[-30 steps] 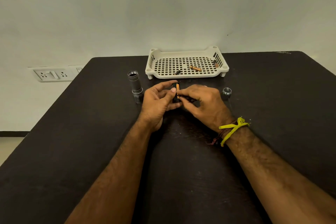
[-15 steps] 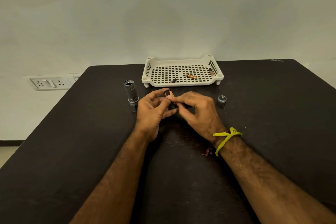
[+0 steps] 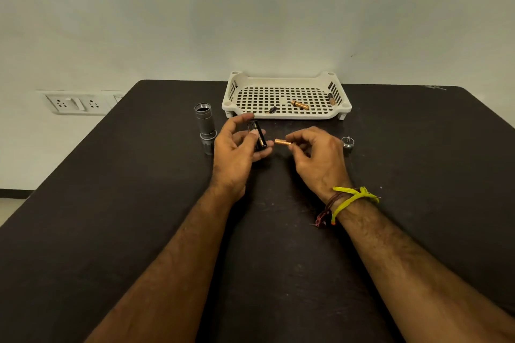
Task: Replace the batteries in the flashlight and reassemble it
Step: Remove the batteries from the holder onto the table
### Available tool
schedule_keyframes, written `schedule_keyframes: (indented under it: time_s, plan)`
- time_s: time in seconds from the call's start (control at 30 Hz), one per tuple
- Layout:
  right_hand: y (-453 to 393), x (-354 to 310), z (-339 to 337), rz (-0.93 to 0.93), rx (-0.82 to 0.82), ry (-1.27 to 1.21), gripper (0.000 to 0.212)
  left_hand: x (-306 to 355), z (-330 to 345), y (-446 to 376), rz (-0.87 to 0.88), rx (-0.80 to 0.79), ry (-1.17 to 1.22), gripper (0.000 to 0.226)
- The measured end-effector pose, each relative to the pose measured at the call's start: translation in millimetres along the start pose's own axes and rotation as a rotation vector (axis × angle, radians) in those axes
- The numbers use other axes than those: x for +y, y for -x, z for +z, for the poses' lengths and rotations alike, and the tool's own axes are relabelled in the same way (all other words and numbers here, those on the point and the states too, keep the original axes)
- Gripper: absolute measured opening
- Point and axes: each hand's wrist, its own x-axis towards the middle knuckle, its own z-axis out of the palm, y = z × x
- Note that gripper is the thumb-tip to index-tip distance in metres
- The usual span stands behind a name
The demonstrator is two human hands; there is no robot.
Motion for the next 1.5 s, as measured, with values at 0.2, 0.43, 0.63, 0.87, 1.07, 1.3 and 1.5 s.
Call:
schedule_keyframes:
  time_s: [0.2,0.43,0.63,0.87,1.07,1.3,1.5]
  plan:
    - [-4.5,3.2,3.1,-0.036,-0.031,0.121,0.019,0.5,-4.8,-1.9,-0.052,-0.155,0.088,0.022]
    - [-5.2,1.0,1.2,-0.01,0.095,0.012,0.026,3.0,-7.6,-2.6,-0.097,-0.217,0.129,0.024]
    - [-0.7,-6.1,-0.8,-0.024,0.213,-0.185,0.02,2.3,-8.5,-3.4,-0.095,-0.259,0.098,0.025]
    - [3.5,-11.9,2.1,-0.061,0.111,-0.26,0.015,2.3,-6.2,-1.4,-0.026,-0.322,0.024,0.024]
    - [2.7,-10.7,1.8,-0.101,0.072,-0.255,0.018,-1.4,-6.2,-4.5,-0.017,-0.319,0.027,0.025]
    - [3.0,-11.5,2.5,-0.157,0.053,-0.232,0.018,-1.0,-4.5,-2.0,-0.016,-0.321,0.028,0.024]
    - [1.4,-10.8,1.6,-0.124,-0.094,-0.224,0.015,-0.1,-1.9,1.4,-0.002,-0.264,-0.075,0.023]
